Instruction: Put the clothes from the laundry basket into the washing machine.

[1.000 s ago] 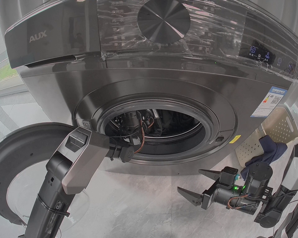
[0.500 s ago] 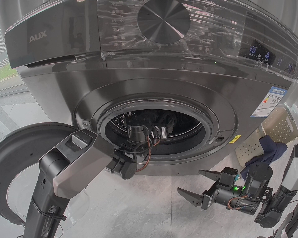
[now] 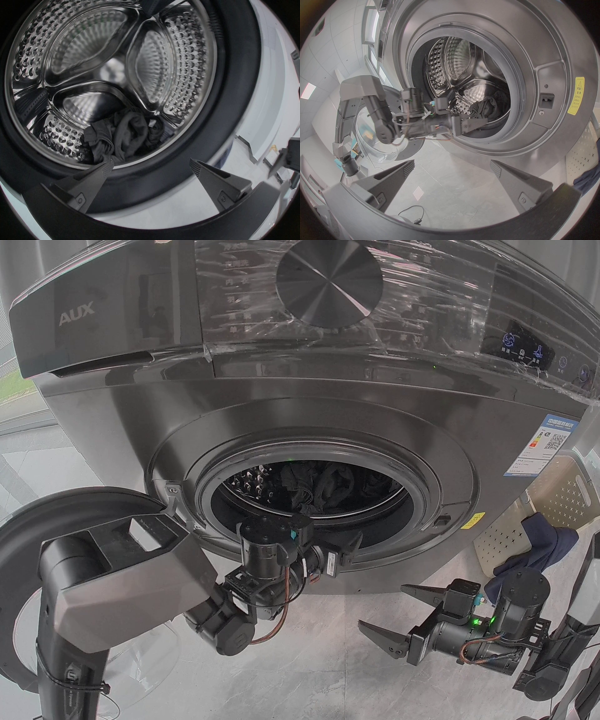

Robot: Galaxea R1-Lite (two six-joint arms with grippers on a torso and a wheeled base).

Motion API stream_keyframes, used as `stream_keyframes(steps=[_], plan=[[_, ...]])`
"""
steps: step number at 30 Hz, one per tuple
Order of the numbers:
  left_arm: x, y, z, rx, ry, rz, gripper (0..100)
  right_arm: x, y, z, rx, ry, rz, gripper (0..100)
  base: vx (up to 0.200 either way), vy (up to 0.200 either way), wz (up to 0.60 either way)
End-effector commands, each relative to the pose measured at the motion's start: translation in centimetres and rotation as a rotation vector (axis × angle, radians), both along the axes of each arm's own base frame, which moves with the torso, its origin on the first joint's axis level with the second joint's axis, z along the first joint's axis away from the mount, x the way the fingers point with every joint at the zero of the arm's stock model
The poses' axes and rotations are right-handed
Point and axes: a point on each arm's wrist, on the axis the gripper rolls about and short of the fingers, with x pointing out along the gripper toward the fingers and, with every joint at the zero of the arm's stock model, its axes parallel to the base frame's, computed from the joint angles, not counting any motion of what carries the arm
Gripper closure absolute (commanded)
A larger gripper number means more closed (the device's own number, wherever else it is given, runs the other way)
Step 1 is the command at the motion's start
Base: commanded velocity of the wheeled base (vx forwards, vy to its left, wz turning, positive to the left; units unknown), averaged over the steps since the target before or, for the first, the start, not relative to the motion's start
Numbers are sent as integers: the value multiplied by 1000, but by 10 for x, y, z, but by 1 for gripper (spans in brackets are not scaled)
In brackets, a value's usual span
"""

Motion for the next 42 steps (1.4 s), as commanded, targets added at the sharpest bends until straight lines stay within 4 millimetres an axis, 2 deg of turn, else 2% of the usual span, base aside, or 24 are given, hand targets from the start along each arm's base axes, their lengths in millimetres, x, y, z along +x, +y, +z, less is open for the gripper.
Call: stream_keyframes(steps=[1,7,11,15,18,22,23,25,27,29,31,36,38,42], plan=[[-50,8,30,-17,9,-81,0,-3,-2,0,-5,6,1,0,0,0,0],[-82,32,47,-11,18,-95,0,-8,-11,6,5,-6,-12,0,0,0,0],[-103,46,47,7,43,-110,0,-10,-13,6,5,-3,-13,0,0,0,0],[-115,55,46,-15,38,-109,0,-12,-16,6,2,0,-20,0,0,0,0],[-127,68,43,-26,27,-105,0,-21,-24,9,-2,-1,-21,0,0,0,0],[-139,80,44,-27,22,-99,0,-34,-35,20,23,-34,-43,0,-150,0,0],[-148,90,50,-33,15,-100,0,-40,-41,34,69,-86,-91,0,-200,0,0],[-158,98,55,-37,11,-102,0,-44,-48,45,104,-133,-138,0,-200,0,0],[-160,100,56,-40,7,-102,0,-45,-50,47,113,-143,-146,0,-200,0,0],[-178,114,66,-52,-14,-112,0,-52,-64,57,122,-171,-204,0,-200,0,0],[-184,121,70,-59,-24,-104,0,-56,-72,59,114,-167,-236,0,-200,0,0],[-218,161,77,-92,-59,-68,0,-88,-103,59,53,-104,-338,0,-80,0,0],[-223,167,83,-114,-76,-53,0,-95,-111,58,47,-103,-376,0,-200,0,0],[-237,193,93,-109,-112,45,0,-118,-131,57,39,-137,-456,0,-200,0,0]])
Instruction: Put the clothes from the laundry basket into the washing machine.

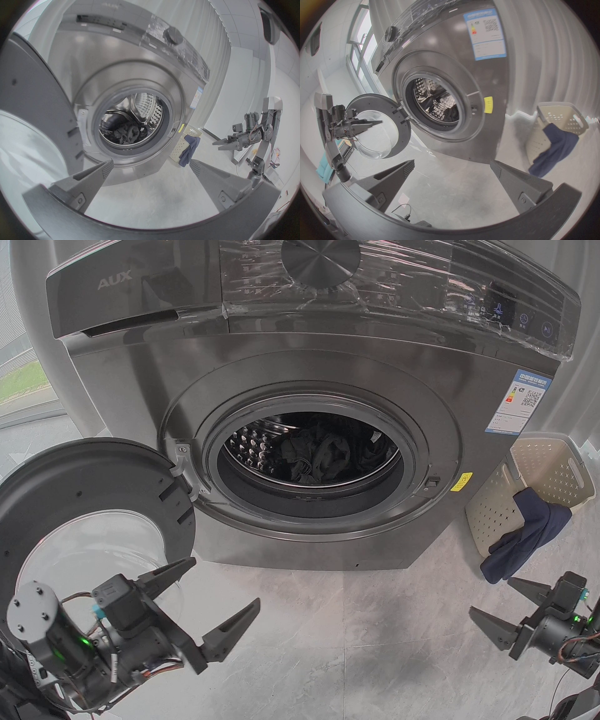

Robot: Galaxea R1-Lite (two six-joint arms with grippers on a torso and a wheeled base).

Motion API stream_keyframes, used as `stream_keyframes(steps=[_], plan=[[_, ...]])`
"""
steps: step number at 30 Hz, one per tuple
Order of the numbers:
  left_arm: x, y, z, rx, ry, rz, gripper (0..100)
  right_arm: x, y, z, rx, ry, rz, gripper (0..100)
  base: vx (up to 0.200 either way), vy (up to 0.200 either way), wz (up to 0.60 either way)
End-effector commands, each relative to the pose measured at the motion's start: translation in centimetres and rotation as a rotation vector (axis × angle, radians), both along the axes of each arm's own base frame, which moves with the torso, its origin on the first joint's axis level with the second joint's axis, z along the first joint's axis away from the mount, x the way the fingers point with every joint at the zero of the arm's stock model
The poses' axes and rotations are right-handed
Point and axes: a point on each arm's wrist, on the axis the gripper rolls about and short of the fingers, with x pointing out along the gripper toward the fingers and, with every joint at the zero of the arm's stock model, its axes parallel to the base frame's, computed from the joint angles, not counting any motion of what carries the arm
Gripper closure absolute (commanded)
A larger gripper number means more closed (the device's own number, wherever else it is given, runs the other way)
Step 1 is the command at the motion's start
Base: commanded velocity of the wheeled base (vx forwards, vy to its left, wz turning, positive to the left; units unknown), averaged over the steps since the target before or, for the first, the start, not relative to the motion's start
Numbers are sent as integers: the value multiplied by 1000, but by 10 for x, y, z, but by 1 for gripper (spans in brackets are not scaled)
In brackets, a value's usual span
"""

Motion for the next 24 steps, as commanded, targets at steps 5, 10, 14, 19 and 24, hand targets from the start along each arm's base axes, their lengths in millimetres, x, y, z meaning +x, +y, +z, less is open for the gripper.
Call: stream_keyframes(steps=[5,10,14,19,24], plan=[[-49,75,19,-16,-81,224,0,-69,-59,1,-22,-173,-310,0,-80,0,0],[-70,97,16,-12,-83,299,0,-89,-66,-3,-21,-230,-371,0,-200,0,0],[-98,118,0,27,-50,392,0,-112,-69,-22,-28,-240,-434,0,-50,0,0],[-121,127,-15,21,-47,427,0,-123,-70,-44,-47,-188,-466,0,-80,0,0],[-145,132,-47,63,39,518,0,-127,-67,-48,-47,-179,-537,0,0,0,0]])
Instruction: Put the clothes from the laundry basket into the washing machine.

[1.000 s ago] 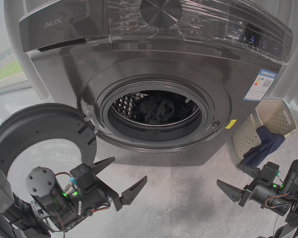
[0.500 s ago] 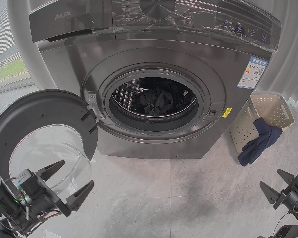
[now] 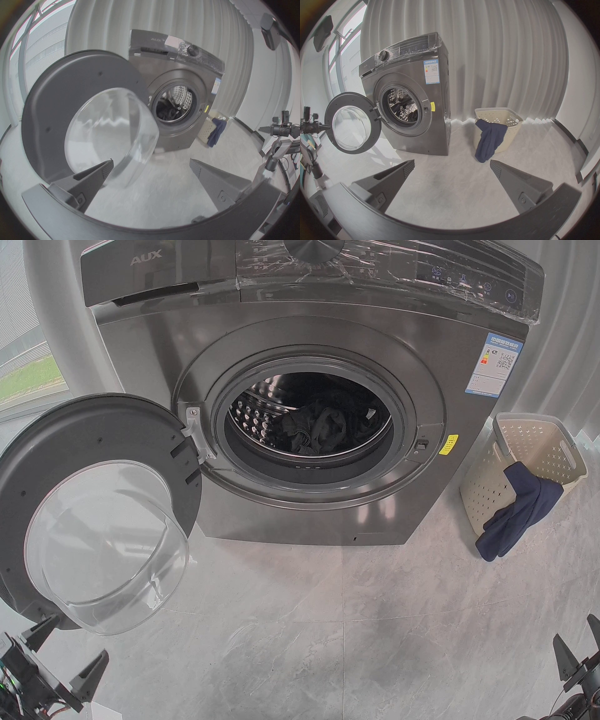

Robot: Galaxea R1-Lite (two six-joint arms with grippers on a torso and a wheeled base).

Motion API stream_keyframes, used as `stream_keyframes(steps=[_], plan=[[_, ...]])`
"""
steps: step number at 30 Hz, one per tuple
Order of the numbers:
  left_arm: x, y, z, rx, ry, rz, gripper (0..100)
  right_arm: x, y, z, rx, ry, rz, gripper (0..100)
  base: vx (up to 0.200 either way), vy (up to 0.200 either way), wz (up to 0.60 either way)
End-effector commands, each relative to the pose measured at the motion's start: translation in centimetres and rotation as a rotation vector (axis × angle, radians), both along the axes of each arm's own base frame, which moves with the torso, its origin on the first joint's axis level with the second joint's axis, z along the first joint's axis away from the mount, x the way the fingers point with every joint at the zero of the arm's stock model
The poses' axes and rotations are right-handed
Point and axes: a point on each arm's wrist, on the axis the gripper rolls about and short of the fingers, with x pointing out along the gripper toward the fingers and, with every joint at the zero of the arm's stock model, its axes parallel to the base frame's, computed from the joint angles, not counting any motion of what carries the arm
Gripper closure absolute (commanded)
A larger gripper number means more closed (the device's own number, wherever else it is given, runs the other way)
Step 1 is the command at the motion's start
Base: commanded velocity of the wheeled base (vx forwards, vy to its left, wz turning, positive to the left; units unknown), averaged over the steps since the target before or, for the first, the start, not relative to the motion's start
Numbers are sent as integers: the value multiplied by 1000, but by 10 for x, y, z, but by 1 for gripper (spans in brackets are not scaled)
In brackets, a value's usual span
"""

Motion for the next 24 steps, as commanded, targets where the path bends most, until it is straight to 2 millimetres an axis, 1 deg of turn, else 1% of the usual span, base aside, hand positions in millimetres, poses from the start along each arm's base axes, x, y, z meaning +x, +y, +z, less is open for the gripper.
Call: stream_keyframes(steps=[1,2,4,6,8,13,14,15,19,24], plan=[[-46,12,-37,-34,-54,168,0,-17,2,-17,6,-47,-103,0,0,0,0],[-49,11,-37,-54,-50,179,0,-17,2,-18,6,-44,-95,0,0,0,0],[-49,10,-35,-86,-57,221,0,-18,2,-19,-7,-51,-73,0,0,0,0],[-53,8,-36,-80,-103,265,0,-18,3,-20,-34,-74,-9,0,0,0,0],[-52,8,-37,-72,-106,230,0,-18,4,-20,-39,-76,14,0,0,0,0],[-56,9,-37,-83,-141,242,0,-18,3,-20,-37,-76,8,0,0,0,0],[-54,10,-42,-44,-127,286,0,-18,4,-20,-35,-76,6,0,0,0,0],[-54,10,-44,-26,-124,290,0,-18,3,-20,-37,-76,8,0,0,0,0],[-54,9,-43,-36,-121,254,0,-18,3,-20,-32,-77,6,0,0,0,0],[-54,9,-43,-38,-121,251,0,-18,3,-20,-31,-76,6,0,0,0,0]])
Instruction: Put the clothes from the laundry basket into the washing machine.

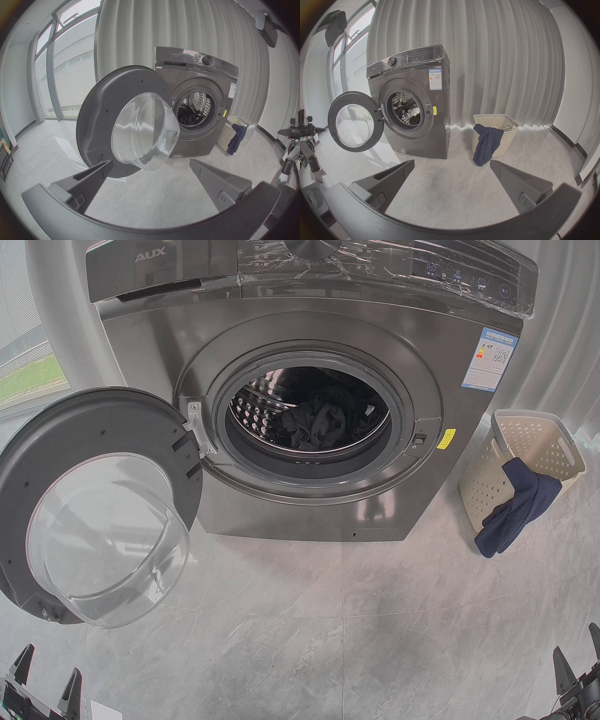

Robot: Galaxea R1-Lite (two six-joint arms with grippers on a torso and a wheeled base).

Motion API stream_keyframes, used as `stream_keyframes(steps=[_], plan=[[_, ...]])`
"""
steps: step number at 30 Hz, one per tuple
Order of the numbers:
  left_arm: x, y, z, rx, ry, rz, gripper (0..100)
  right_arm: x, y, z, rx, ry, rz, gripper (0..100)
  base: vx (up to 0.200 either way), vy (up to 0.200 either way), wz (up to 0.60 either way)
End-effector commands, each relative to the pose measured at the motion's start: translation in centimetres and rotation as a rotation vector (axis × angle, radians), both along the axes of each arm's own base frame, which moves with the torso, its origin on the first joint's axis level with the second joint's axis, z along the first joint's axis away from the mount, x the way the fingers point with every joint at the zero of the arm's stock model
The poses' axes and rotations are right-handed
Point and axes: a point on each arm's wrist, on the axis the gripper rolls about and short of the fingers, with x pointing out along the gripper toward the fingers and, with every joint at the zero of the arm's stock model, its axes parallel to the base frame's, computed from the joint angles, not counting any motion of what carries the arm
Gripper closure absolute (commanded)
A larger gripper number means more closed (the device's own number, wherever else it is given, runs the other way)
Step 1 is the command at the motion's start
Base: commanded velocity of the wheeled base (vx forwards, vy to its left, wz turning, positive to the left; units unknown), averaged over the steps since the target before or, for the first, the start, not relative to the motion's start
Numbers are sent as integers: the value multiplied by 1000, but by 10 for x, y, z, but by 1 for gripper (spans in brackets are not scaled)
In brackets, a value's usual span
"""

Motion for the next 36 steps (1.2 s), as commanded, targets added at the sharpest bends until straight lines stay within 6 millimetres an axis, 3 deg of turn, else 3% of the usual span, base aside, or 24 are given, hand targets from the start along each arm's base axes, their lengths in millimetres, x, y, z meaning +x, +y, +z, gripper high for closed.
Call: stream_keyframes(steps=[1,10,25,36], plan=[[0,0,-5,-3,-4,-2,0,1,0,-5,1,8,-1,0,0,0,0],[0,0,-5,-3,-4,-2,0,1,0,-5,-2,8,1,0,0,-200,0],[0,0,-5,-1,-4,-1,0,1,0,-5,-2,8,-1,0,0,0,-120],[0,0,-5,-3,-5,-2,0,1,0,-5,-2,8,-1,0,0,-200,0]])
